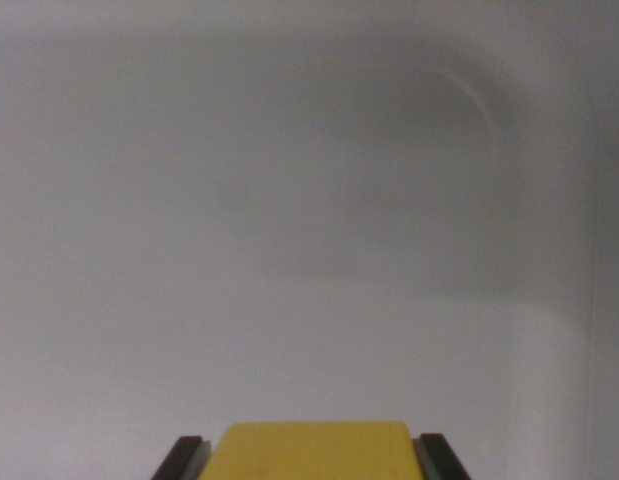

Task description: Pick yellow cube

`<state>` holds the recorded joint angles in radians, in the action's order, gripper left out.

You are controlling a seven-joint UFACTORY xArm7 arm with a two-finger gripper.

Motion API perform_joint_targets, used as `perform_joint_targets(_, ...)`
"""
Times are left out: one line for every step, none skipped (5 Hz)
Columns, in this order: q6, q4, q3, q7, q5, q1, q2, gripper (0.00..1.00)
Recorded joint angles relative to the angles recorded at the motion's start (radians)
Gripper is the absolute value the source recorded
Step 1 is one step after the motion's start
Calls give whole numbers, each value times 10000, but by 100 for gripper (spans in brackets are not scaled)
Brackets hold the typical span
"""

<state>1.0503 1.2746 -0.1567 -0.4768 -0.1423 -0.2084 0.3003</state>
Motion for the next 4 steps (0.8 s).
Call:
perform_joint_targets(448,274,-22,61,59,11,-179,100)
perform_joint_targets(448,274,-22,61,59,11,-179,100)
perform_joint_targets(922,563,-45,125,121,22,-369,100)
perform_joint_targets(922,563,-45,125,121,22,-369,100)
